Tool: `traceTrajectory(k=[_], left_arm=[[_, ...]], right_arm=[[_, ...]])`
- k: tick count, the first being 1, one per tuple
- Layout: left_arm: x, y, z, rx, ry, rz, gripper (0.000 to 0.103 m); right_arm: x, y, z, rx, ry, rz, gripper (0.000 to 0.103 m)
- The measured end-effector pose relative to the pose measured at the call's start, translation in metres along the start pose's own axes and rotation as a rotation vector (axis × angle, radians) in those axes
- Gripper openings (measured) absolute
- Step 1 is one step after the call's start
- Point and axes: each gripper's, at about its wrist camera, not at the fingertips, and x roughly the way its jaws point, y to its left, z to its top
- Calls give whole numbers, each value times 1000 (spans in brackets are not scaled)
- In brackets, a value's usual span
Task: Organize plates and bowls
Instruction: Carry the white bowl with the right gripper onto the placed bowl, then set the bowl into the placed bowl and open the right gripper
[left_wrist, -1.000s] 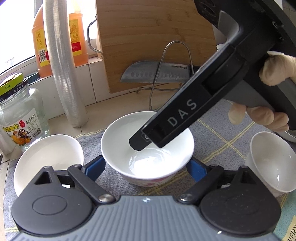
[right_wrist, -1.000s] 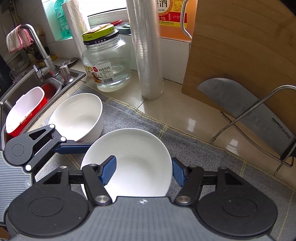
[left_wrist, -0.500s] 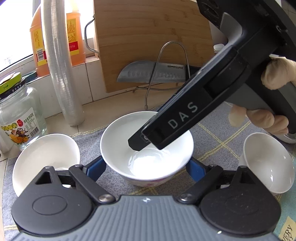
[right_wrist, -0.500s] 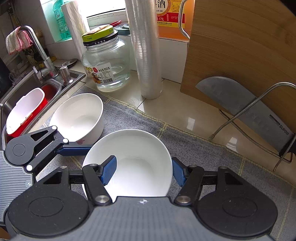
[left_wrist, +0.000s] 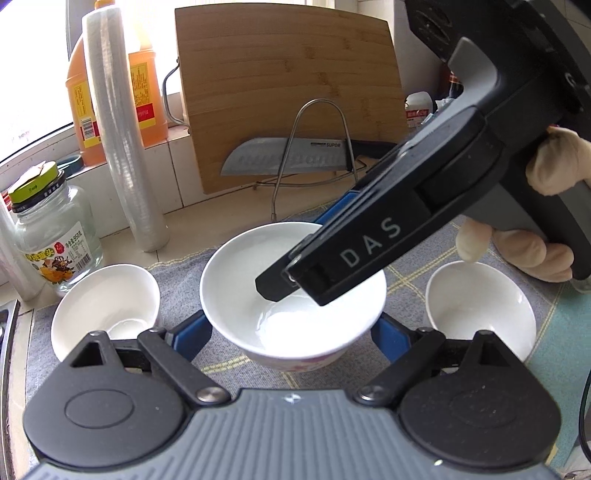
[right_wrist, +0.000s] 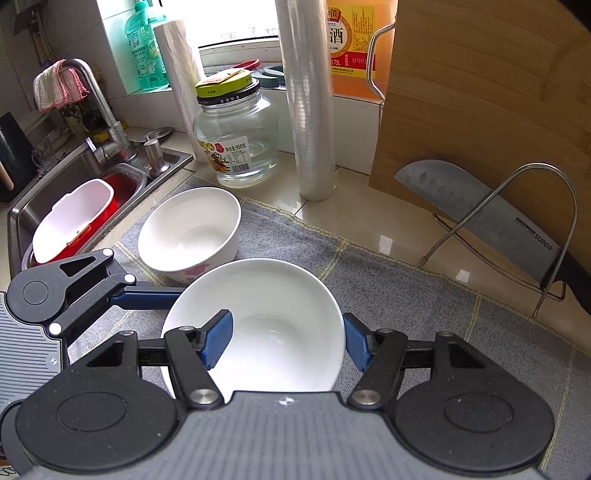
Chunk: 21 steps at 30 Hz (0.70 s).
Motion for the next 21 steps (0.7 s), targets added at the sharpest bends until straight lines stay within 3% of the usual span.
traceTrajectory(k=[10,21], left_arm=[[-24,-21,-4,26,8,-24,92],[-40,-58,1,99,-24,-103,92]], right_arm=[[-33,15,-24,9,-27,-3,70],[-72,7,-60,65,-49,-67,70]])
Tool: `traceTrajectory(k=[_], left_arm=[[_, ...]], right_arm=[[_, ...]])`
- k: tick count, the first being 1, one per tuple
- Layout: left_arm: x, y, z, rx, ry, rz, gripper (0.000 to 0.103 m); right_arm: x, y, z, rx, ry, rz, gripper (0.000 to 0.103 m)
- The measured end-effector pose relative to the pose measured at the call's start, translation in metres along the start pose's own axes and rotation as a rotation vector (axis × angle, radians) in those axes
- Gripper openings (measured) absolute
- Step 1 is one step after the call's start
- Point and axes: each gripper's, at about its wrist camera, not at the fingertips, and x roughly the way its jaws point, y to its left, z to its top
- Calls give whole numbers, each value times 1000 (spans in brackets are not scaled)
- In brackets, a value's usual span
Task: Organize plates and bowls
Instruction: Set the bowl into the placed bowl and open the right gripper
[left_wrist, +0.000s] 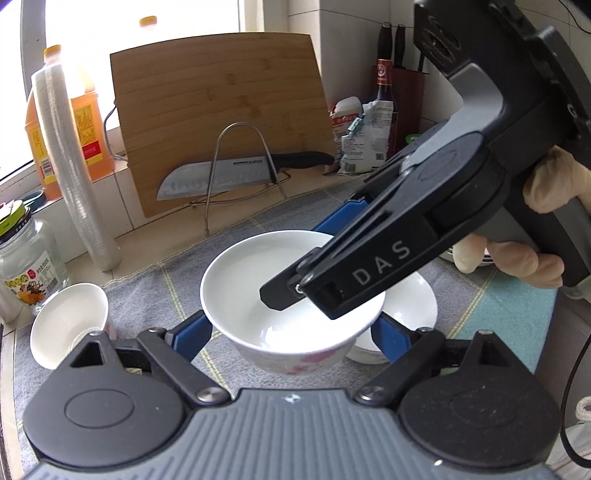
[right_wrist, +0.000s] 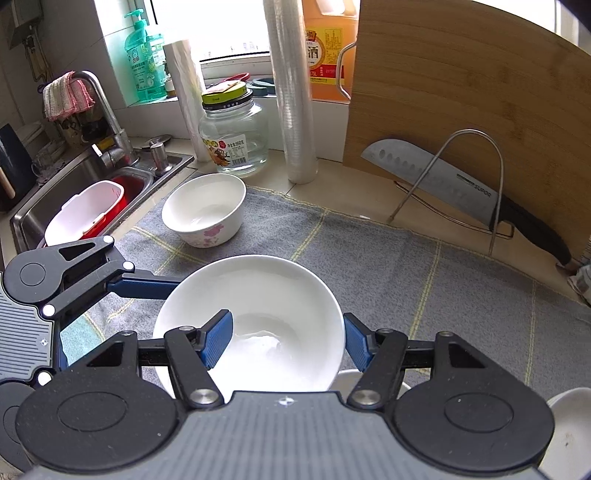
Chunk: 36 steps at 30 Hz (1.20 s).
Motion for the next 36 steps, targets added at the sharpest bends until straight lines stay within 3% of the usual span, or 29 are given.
traceTrajectory(k=[15,36], left_arm=[[29,-45,13,84,-9,-134,92],[51,-50,8,60,69,-111,92]], right_arm=[[-36,-38,-46,107,-7,-132,70],[-15,-52,-55,111,31,-90,70]])
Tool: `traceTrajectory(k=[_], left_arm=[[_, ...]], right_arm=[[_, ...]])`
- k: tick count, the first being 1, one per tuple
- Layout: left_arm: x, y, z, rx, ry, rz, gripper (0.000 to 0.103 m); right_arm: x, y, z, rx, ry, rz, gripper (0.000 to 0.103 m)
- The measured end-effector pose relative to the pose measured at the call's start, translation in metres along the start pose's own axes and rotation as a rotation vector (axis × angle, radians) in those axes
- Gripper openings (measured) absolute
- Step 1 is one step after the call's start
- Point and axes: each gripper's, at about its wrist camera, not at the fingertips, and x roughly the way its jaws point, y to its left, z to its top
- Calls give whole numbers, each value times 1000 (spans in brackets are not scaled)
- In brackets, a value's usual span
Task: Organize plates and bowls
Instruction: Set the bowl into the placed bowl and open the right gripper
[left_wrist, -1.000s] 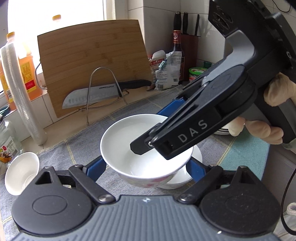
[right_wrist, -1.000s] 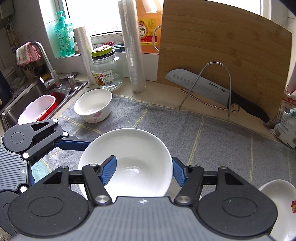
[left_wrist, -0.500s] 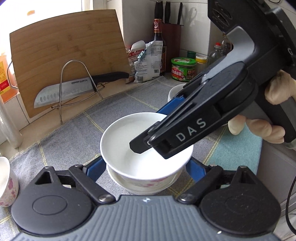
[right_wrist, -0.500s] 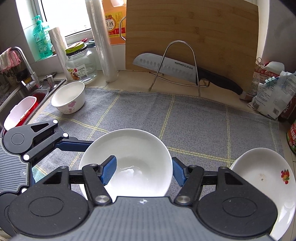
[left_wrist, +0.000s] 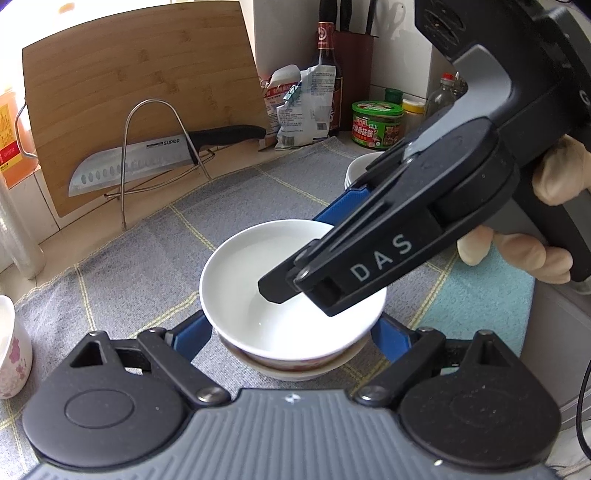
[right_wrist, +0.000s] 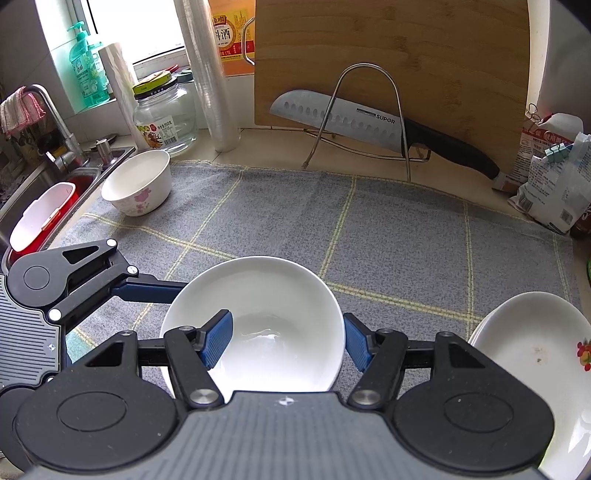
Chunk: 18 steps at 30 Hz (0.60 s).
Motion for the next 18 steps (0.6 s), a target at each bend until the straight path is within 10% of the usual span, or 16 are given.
traceTrajectory(k=[18], left_arm=[[-1,2,0,-16,0,-21,94]], right_arm=[[0,1,-1,-10,-3,19,80]])
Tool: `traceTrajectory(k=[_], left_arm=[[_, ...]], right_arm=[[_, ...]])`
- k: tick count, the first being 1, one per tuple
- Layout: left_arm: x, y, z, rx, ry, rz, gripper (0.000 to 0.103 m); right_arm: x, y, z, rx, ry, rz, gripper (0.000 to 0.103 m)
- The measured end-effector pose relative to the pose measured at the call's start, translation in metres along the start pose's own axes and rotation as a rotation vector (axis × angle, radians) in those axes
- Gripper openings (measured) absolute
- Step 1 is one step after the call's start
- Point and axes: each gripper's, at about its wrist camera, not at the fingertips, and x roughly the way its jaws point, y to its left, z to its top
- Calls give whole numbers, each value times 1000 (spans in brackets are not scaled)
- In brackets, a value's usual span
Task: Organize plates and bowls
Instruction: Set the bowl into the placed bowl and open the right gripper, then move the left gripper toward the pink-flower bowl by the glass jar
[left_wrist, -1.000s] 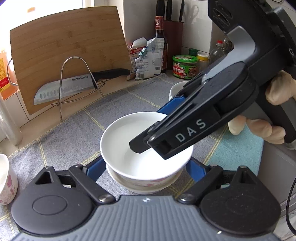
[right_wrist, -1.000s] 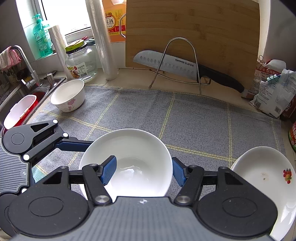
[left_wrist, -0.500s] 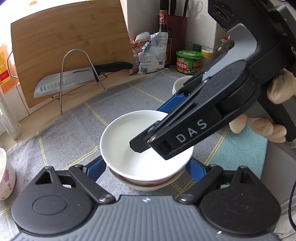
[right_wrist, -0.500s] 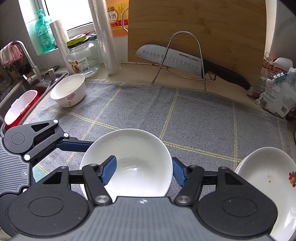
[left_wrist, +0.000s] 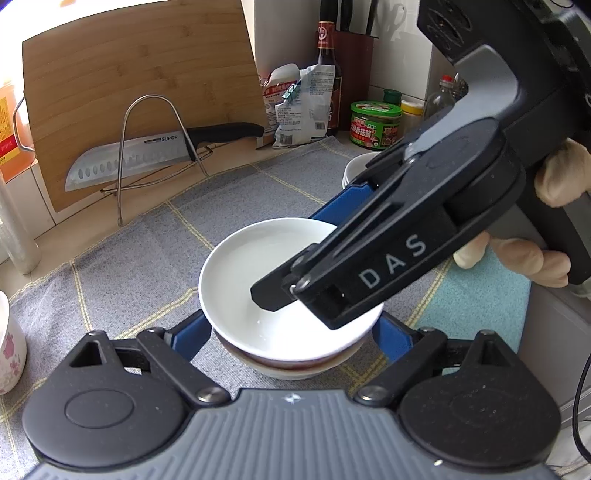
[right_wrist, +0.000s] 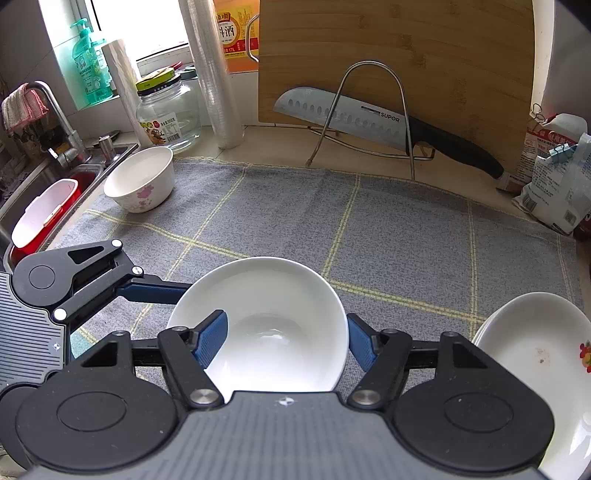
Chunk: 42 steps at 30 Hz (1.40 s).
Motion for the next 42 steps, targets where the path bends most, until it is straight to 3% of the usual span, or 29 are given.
traceTrajectory(k=[4,8,13,20,27,33,38,42], left_arm=[[-10,2,-4,16,-10,1,97],[-32,13,-14,21,-14,19,98],[-62,47,-32,-60,-22,104,100],[-105,97,-57,-235,-46,290,100],[-136,114,-71,-392,-59,465,102],[-148,128,-71,-503,-72,508,102],[-145,143,-65,-447,-69,529,102],[-136,164,-61,-406,-67,473,102]], right_arm=[[-6,8,1,-41,-35,-44,101],[-14,19,6,-85,-49,-83,103],[-14,43,20,-110,-70,-109,103],[6,96,29,-203,-50,-79,103],[17,126,38,-325,-54,-14,103],[19,128,45,-316,-87,25,103],[24,131,43,-278,-89,18,103],[30,135,42,-240,-96,-16,103]])
